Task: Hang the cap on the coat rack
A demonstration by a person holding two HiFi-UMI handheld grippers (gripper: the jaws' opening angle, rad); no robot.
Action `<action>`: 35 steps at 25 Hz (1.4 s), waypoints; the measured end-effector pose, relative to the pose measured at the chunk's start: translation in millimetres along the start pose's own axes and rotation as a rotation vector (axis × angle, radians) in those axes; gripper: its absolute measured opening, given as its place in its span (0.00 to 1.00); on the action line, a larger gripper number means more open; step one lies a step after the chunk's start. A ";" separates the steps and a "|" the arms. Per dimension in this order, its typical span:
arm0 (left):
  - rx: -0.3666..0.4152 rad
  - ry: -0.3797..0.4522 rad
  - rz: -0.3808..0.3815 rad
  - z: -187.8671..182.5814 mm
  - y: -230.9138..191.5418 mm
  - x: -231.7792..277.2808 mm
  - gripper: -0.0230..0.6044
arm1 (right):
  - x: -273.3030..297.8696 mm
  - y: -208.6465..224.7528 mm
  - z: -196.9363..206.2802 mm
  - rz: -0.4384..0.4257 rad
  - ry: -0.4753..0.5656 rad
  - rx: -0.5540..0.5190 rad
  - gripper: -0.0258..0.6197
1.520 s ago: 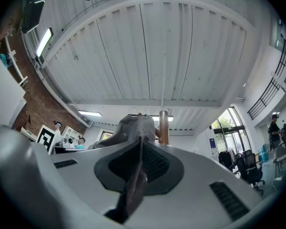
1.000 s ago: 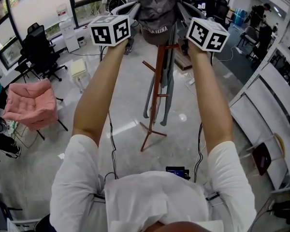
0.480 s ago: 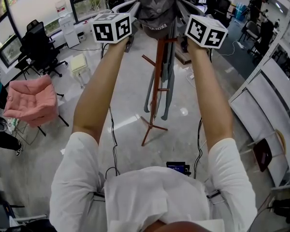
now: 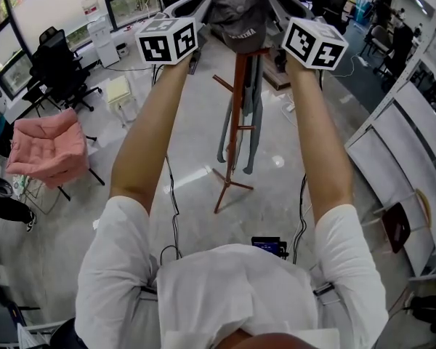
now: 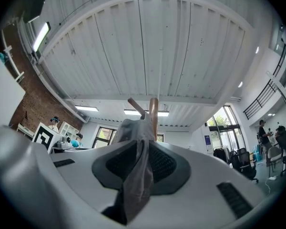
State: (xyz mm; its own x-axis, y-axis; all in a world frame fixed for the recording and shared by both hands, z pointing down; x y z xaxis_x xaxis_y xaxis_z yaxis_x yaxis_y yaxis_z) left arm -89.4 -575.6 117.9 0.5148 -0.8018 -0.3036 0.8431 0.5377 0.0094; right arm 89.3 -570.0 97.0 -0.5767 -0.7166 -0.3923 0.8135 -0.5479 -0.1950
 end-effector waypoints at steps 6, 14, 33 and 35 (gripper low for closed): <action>0.009 0.052 0.016 -13.1 7.3 -28.4 0.17 | -25.9 -7.2 -22.1 -0.017 0.046 -0.017 0.15; 0.030 0.091 0.060 16.9 45.6 -109.7 0.13 | -103.4 -45.0 -8.1 -0.079 0.074 -0.003 0.15; -0.186 -0.119 -0.022 196.7 110.7 -276.7 0.07 | -295.6 -144.3 207.4 -0.021 -0.324 0.126 0.10; -0.212 -0.136 -0.016 209.7 120.1 -285.8 0.07 | -319.8 -144.5 232.1 -0.012 -0.374 0.144 0.09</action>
State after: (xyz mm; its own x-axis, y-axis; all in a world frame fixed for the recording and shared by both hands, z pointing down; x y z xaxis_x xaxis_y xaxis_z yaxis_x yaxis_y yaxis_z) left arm -102.6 -336.6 405.6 0.5298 -0.8308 -0.1704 0.8073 0.5556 -0.1992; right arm 138.7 -361.8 459.3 -0.5957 -0.8026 -0.0311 0.8027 -0.5934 -0.0589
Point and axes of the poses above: the fingertips, and each gripper's own axes: x forward along the fingers, y to its right, z out of its underside, the point moved 3 cm from there along -x, backward along the fingers, and after that the axes turned 7 degrees about -x, right-handed, at the moved point
